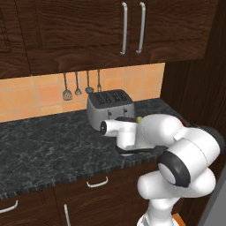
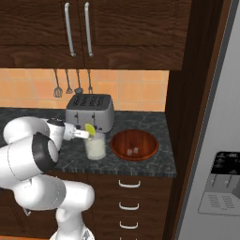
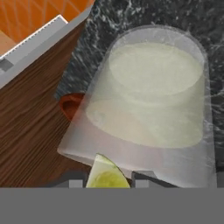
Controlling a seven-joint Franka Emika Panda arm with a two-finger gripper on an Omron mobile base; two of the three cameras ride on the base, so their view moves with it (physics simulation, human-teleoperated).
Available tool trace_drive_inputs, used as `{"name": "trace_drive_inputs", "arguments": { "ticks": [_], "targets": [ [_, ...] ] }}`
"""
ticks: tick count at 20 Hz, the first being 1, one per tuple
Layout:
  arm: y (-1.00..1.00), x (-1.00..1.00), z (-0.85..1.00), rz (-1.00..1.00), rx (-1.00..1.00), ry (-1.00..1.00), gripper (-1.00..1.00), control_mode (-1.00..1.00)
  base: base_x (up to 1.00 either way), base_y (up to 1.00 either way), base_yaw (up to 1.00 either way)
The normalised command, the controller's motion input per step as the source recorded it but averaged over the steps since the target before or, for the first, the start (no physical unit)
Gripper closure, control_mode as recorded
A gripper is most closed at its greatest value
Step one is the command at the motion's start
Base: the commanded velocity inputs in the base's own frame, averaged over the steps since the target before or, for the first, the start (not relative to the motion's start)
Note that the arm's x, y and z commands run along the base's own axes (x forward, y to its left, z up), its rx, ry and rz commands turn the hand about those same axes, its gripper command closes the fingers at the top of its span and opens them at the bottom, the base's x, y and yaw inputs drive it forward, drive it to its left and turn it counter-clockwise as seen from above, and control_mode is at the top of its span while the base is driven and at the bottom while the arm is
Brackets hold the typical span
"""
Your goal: Grab a lemon wedge from the fridge and one ice cube from the ice bowl, and put them in the glass of lemonade.
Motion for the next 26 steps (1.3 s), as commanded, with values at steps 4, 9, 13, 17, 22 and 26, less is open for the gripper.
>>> {"name": "trace_drive_inputs", "arguments": {
  "ticks": [4,9,13,17,22,26],
  "targets": [
    [-0.15,0.00,0.00,0.00,0.00,-0.03,-1.00,-1.00,0.00,0.00,0.00],
    [-0.08,0.00,0.00,0.00,0.00,-0.08,-1.00,-1.00,0.00,0.00,0.00],
    [0.00,-0.07,0.00,0.00,-0.01,-0.15,-1.00,-1.00,0.00,0.00,0.00],
    [0.00,-0.21,0.00,0.00,-0.03,-0.32,-1.00,-1.00,0.00,0.00,0.00],
    [-0.01,-0.07,0.08,0.00,-0.01,-0.30,-1.00,-1.00,0.00,0.00,0.00],
    [0.00,-0.27,0.71,0.00,0.06,-0.26,-1.00,-1.00,0.00,0.00,0.00]
  ]
}}
